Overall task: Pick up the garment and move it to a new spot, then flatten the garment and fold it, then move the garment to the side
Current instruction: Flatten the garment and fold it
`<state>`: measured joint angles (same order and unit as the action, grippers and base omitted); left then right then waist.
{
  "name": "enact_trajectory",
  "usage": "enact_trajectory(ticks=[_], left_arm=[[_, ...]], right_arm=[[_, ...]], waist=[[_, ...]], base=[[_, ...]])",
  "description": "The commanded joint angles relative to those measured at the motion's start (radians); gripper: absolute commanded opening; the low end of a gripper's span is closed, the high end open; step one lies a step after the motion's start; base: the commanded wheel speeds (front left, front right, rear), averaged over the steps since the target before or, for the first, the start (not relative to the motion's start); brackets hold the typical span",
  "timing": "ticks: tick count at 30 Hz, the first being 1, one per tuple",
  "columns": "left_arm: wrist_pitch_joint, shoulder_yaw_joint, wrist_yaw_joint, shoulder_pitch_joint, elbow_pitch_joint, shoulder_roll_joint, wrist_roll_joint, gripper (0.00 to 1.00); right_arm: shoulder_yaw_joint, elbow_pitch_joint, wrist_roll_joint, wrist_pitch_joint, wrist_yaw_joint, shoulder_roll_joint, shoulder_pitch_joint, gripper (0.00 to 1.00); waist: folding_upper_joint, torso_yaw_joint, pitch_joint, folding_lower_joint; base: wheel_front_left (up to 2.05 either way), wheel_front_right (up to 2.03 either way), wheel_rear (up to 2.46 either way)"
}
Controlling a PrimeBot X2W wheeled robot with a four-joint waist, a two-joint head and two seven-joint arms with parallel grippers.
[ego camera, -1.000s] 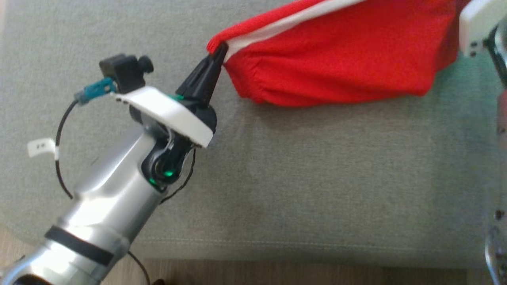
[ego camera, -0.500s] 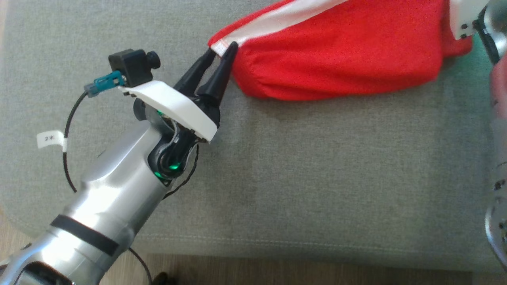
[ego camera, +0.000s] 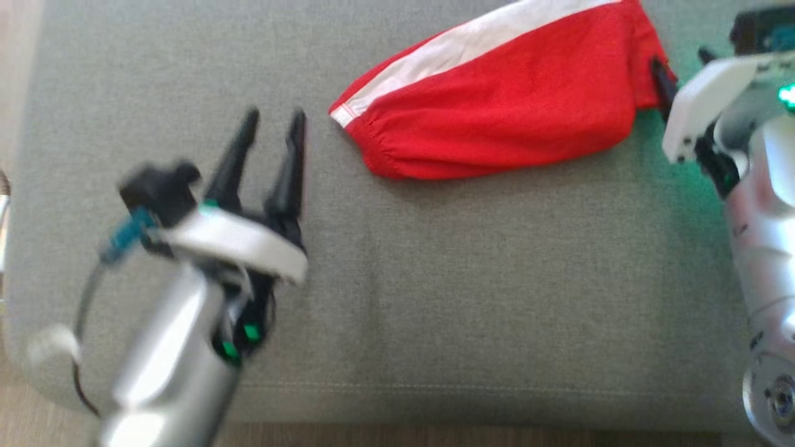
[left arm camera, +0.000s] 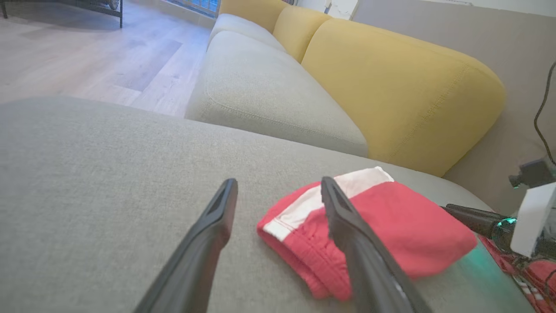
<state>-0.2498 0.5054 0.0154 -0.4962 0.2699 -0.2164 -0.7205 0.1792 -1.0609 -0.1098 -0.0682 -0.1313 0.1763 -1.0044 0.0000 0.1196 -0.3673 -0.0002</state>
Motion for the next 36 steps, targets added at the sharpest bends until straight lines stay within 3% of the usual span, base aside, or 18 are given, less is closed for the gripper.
enact_trajectory(ticks=[1,7,16,17,19,25,36], left_arm=[[-0.012,-0.052,0.010,0.032,-0.064,-0.003,0.047,1.00],[-0.012,-0.102,0.019,0.221,-0.218,0.069,0.235,1.00],[-0.012,-0.142,-0.009,0.350,-0.332,0.132,0.381,1.00],[-0.012,-0.145,-0.013,0.358,-0.333,0.135,0.385,1.00],[-0.012,-0.154,-0.020,0.369,-0.333,0.141,0.391,1.00],[-0.012,-0.194,-0.027,0.391,-0.337,0.153,0.402,1.00],[-0.012,-0.250,-0.052,0.418,-0.346,0.159,0.428,1.00]], right_arm=[[-0.020,0.018,0.014,-0.005,0.001,0.000,-0.008,1.00],[-0.025,-0.044,0.052,-0.027,0.001,0.063,0.011,1.00],[0.052,-0.134,-0.001,-0.131,0.001,0.141,0.010,1.00],[0.062,-0.139,-0.009,-0.141,0.001,0.141,0.011,0.80],[0.084,-0.148,-0.024,-0.159,0.001,0.139,0.016,0.01],[0.130,-0.136,-0.078,-0.164,0.001,0.133,0.036,0.00],[0.157,0.004,-0.220,-0.130,0.001,0.140,0.032,0.00]], waist=[[0.0000,0.009,0.017,0.0002],[0.0000,0.077,0.027,0.0002],[0.0000,0.181,0.023,0.0002],[0.0000,0.186,0.025,0.0002],[0.0000,0.191,0.030,0.0002],[0.0000,0.169,0.051,0.0002],[0.0000,0.034,0.088,0.0002]], base=[[0.00,0.00,0.00],[0.00,0.00,0.00],[0.00,0.00,0.00],[0.00,0.00,0.00],[0.00,0.00,0.00],[0.00,0.00,0.00],[0.00,0.00,0.00]])
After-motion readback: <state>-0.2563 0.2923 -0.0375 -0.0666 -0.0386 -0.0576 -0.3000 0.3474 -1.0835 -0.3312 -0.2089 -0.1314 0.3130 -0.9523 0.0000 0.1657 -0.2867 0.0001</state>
